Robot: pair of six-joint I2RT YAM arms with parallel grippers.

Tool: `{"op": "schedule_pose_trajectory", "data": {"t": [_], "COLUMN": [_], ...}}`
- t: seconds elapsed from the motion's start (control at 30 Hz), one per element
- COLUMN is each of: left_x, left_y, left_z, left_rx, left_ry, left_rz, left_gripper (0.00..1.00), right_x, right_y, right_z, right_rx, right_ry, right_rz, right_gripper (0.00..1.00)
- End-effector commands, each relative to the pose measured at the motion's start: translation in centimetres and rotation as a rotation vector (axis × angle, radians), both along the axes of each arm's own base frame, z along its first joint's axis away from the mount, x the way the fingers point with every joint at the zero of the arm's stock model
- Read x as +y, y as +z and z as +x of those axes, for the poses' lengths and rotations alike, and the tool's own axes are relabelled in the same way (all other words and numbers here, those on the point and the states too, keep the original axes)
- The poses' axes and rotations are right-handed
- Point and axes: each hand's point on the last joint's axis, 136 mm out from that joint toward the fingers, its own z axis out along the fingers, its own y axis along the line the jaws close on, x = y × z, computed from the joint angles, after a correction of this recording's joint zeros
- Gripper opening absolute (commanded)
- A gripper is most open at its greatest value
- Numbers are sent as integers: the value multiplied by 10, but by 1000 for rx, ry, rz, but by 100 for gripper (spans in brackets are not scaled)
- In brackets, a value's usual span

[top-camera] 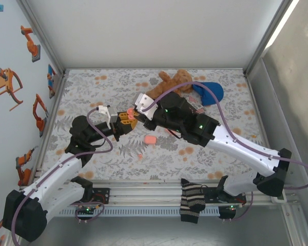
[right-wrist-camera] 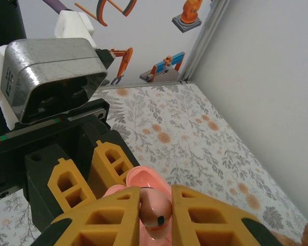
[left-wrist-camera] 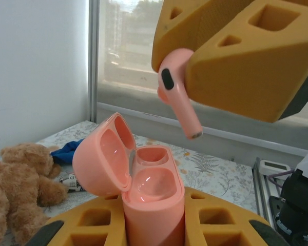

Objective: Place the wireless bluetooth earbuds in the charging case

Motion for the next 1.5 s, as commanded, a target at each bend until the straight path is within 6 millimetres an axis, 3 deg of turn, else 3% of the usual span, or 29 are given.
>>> {"op": "schedule_pose_trajectory", "data": {"t": [0.0,0.23,0.77,0.97,1.17,1.47], "left_x": [0,0,2,2,2,3], "left_y": [22,24,25,24,24,20], "left_z": [-4,-5,-8,-7,-7,-5], "left_rx": [-78,-85,-95,-95,-100,-97], "left_ry": [-7,-6,-2,4,4,18], "left_rz": [-19,-20,-16,-14,-14,-6], "left_gripper": [0,0,0,0,0,0], "right_x": [8,13,9,16,14,1], "right_y": [2,-11,-20,-22,-14,27], "right_z": [-3,-1,6,-8,-13,-16], "right_rx": [-12,-1,-10,25,34,3], "right_ry": [24,17,-29,48,65,41], "right_rz": [6,-36,-79,-64,-36,68], "right_gripper": [19,19,19,20,31,48]}}
